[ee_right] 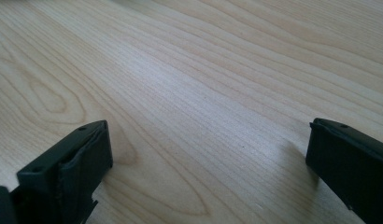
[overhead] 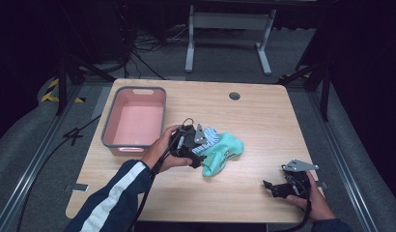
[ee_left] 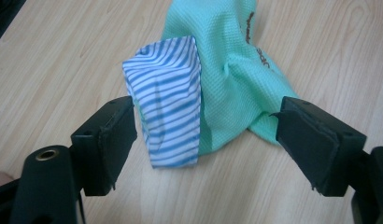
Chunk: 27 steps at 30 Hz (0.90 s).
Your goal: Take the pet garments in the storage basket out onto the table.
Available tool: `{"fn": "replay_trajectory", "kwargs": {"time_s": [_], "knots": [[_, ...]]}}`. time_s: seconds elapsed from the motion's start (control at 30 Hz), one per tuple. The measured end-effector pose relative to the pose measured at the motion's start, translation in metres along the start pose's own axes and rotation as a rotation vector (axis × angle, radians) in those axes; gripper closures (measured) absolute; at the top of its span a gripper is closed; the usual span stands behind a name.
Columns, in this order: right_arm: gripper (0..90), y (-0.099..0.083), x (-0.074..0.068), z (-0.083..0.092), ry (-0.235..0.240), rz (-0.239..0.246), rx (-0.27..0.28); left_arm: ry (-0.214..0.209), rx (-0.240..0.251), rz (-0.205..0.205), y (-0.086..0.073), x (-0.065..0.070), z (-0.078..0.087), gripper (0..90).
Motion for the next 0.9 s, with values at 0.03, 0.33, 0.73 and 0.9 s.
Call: {"fn": "replay_trajectory", "kwargs": {"time_s": [0.03,0.33,0.73,0.9], "knots": [[0.6,0.0,0.0,0.0,0.0,0.0,0.0,0.004,0.001,-0.004,-0.002,0.0,0.001,20.2],[0.6,0.0,0.0,0.0,0.0,0.0,0.0,0.005,-0.01,-0.03,-0.023,0.004,0.012,20.2],[0.6,0.0,0.0,0.0,0.0,-0.001,0.001,0.025,-0.026,-0.043,-0.063,0.009,0.025,16.9],[0.6,0.0,0.0,0.0,-0.002,0.002,-0.001,0.026,-0.04,-0.032,-0.076,0.01,0.027,17.2]]}}
Point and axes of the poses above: each handheld gripper's, and its own axes: z roughly backward along the jaws, y roughly out of its top, x roughly to its right, the point moved 2 cm from there along -z, roughly forward along the jaws, and after that the axes turned 7 degrees about y, right-handed, at the moved point
